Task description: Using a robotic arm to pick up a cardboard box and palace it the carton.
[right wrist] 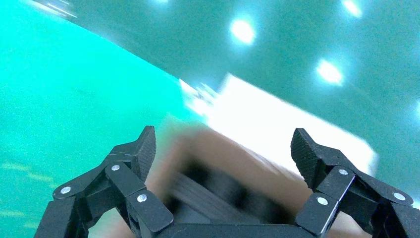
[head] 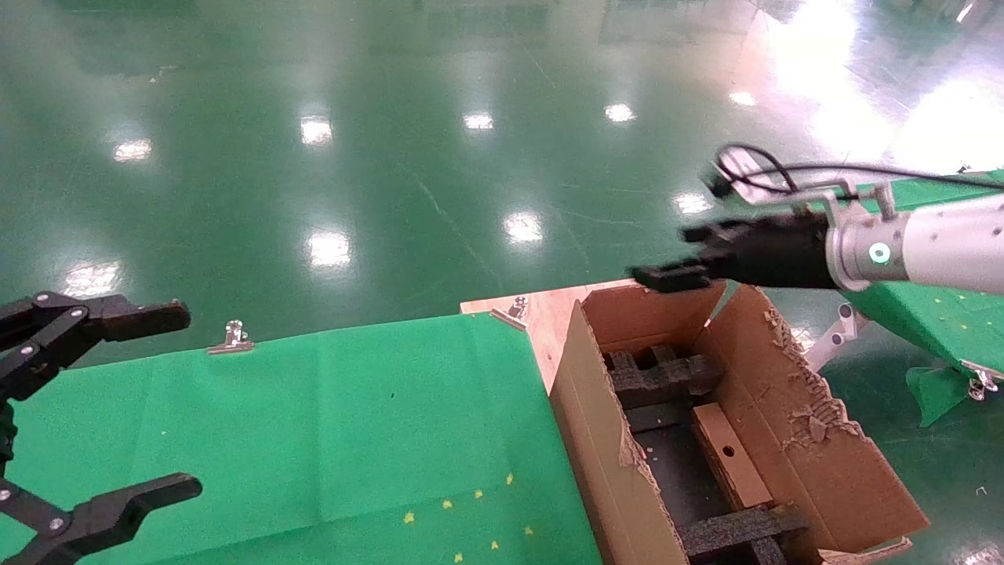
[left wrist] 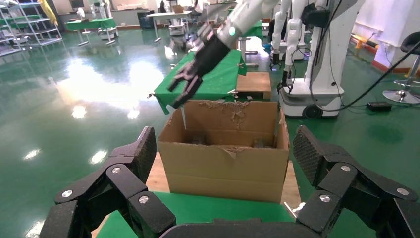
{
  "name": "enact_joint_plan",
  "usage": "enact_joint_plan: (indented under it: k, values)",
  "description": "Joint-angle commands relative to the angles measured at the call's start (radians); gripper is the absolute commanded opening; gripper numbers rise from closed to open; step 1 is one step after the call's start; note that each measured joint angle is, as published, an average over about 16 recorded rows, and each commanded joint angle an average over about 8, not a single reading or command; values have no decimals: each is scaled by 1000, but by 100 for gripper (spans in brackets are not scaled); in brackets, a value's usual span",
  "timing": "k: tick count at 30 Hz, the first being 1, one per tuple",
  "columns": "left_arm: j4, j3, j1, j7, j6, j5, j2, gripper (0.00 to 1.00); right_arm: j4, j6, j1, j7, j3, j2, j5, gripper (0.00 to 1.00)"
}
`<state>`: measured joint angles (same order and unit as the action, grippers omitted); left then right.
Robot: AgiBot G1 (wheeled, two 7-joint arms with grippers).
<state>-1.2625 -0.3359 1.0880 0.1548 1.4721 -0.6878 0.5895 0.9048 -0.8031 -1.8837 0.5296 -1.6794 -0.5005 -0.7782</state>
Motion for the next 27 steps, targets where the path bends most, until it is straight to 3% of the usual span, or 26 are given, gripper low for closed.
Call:
enact_joint_plan:
  k: [1, 10, 13, 20, 27]
  values:
    - [0, 0, 0, 0, 0, 0, 0, 100, 72, -36, -25, -31, 34, 24, 42, 100]
    - [0, 0, 0, 0, 0, 0, 0, 100, 50, -290, 45, -137, 122, 18, 310, 100]
    - [0, 0, 0, 0, 0, 1, 0, 100, 45, -321, 55, -142, 130, 15, 340, 100]
    - [0, 0, 0, 0, 0, 1, 0, 100, 47, -304, 65, -140, 145, 13, 314, 100]
    - [1, 0, 0, 0, 0, 1, 0, 100, 80, -345, 140, -160, 271, 1, 290, 100]
